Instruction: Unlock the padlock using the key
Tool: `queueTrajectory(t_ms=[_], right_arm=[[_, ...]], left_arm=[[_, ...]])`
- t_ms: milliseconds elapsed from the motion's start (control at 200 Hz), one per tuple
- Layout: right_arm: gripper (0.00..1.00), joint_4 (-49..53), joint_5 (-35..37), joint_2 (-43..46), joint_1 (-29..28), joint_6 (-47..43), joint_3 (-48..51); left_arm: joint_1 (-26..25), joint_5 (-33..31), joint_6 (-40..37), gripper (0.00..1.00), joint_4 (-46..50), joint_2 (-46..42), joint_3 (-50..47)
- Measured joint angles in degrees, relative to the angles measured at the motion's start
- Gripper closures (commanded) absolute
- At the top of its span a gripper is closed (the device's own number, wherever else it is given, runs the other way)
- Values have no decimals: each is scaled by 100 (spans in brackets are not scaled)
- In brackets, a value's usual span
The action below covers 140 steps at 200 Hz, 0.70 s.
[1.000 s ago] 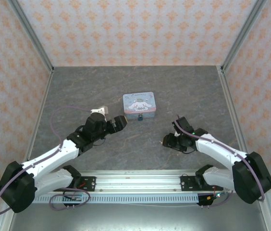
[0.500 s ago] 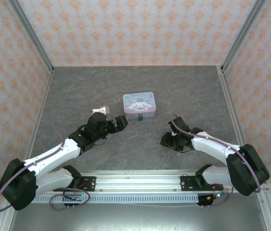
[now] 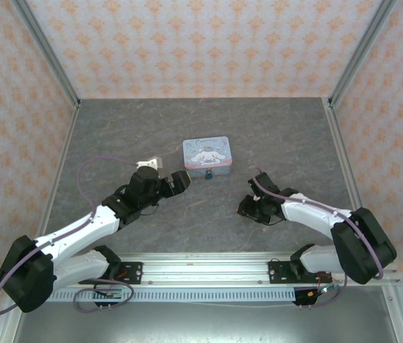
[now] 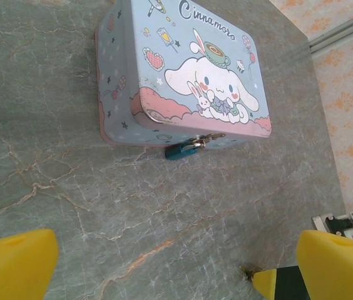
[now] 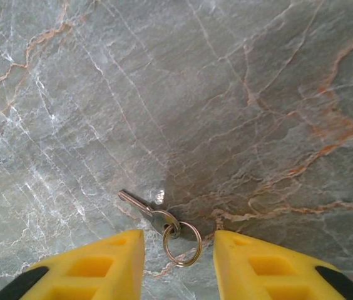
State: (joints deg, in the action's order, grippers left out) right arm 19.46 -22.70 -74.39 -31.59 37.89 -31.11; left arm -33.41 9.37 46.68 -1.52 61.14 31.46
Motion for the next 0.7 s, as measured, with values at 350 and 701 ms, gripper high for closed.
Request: queueTrajectory(t_ms=[350, 701], right_arm=[[96, 66, 184, -122, -57, 208, -68], [100, -490, 166, 72, -164, 216, 13]], left_arm=[[0, -85, -2, 3, 74, -107, 33], [0, -105, 4, 3, 149, -271, 33]])
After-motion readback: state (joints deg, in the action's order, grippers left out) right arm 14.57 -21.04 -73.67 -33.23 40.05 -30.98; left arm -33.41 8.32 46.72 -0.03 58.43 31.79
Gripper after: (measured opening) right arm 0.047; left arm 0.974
